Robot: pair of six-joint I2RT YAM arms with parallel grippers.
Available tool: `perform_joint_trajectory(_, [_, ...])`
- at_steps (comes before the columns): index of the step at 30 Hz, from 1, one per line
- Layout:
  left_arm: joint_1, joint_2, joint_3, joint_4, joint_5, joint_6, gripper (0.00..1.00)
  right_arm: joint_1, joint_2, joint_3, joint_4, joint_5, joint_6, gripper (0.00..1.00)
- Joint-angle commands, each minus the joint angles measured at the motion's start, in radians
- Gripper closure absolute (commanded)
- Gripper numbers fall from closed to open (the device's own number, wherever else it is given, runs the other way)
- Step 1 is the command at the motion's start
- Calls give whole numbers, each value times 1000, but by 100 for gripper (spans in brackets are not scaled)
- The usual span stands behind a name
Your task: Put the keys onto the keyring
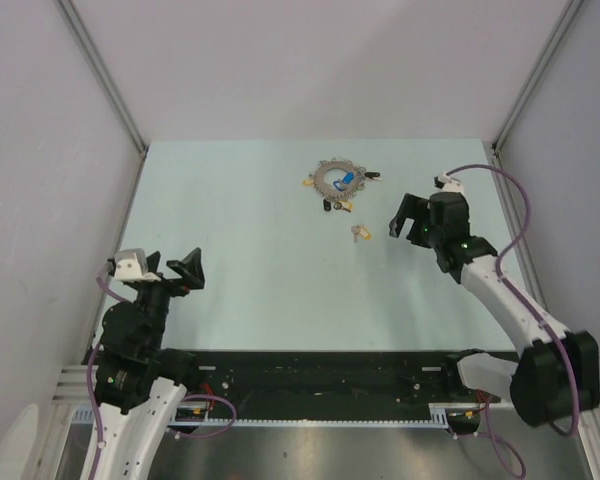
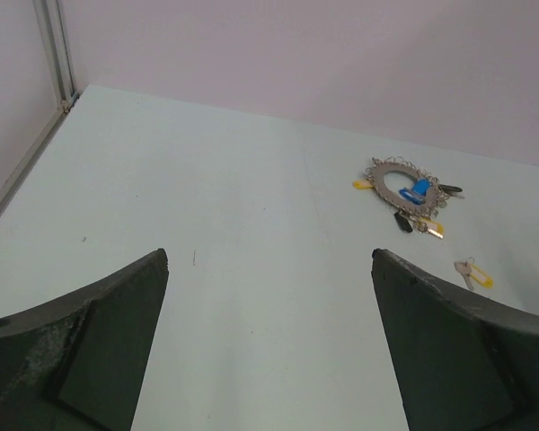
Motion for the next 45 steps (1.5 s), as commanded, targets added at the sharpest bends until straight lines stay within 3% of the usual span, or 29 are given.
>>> perform_joint_trajectory(1, [9,-36,29,0,24,12,0,1,195,80,242,34,66,2])
perform_joint_trajectory(14, [8,-48,34,-1,48,12,0,5,711,250,639,-176,157,33])
perform_joint_trajectory(21, [8,-41,34,-1,54,13,0,8,900,310,802,-239,267,40])
perform_joint_trajectory(25, [8,-36,34,-3,54,12,0,13,999,374,824,-241,303,45])
perform_joint_trajectory(34, [8,-30,34,-3,62,15,0,38,1118,465,811,-185,362,46])
perform_joint_trajectory(45, [8,-33,32,-4,63,15,0,57,1179,589,591,-109,418,61])
